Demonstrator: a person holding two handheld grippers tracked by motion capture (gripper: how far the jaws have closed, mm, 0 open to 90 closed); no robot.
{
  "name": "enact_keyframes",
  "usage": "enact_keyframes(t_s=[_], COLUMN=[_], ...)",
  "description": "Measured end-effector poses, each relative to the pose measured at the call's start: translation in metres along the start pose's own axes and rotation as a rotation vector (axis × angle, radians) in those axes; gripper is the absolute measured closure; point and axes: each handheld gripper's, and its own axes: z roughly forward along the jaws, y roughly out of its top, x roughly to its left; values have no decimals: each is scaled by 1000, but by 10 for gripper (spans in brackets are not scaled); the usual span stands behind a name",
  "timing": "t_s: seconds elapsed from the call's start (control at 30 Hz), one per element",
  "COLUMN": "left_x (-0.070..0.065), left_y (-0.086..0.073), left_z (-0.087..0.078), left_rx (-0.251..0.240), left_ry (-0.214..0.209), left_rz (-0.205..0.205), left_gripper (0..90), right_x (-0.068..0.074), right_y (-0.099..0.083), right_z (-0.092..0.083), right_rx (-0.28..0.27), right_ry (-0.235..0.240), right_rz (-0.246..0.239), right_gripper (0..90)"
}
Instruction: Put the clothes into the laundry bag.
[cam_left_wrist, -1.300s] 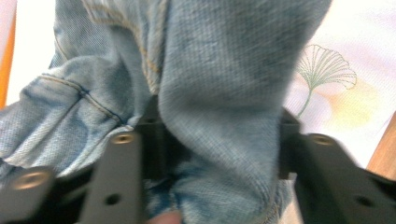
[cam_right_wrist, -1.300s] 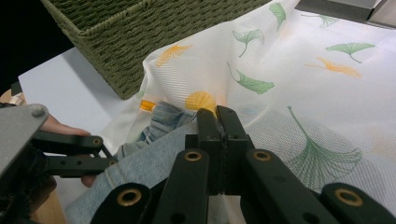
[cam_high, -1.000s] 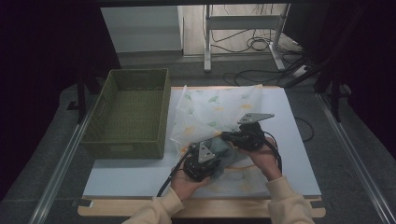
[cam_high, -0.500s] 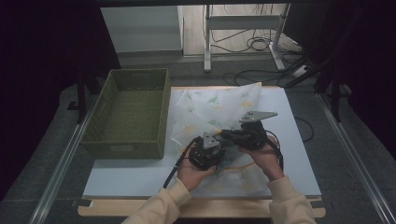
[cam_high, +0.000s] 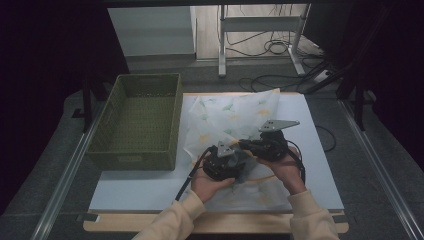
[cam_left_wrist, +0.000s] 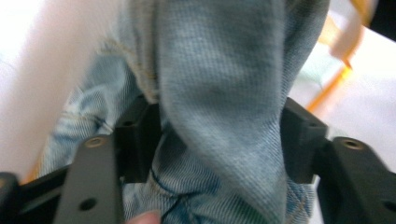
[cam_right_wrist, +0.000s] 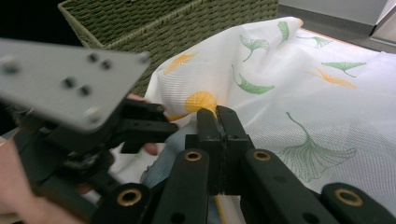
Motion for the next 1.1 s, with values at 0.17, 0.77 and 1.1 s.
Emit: enact_keyframes(t_s=[0.17,0.77,1.1], left_x=[-11,-25,-30], left_y=[-11,-27,-25], left_z=[-19,-39,-11], left_rx=[-46,-16,12], left_ry=[8,13,78], left_rz=[48,106,123], left_gripper=[308,318,381], right_x=[-3,-6,-7], right_y=[-3,-3,-4], right_z=[0,1,1], right_rx=[3,11,13], right_ry=[-1,-12,-12], right_rz=[7,19,18], right_gripper=[895,895,895])
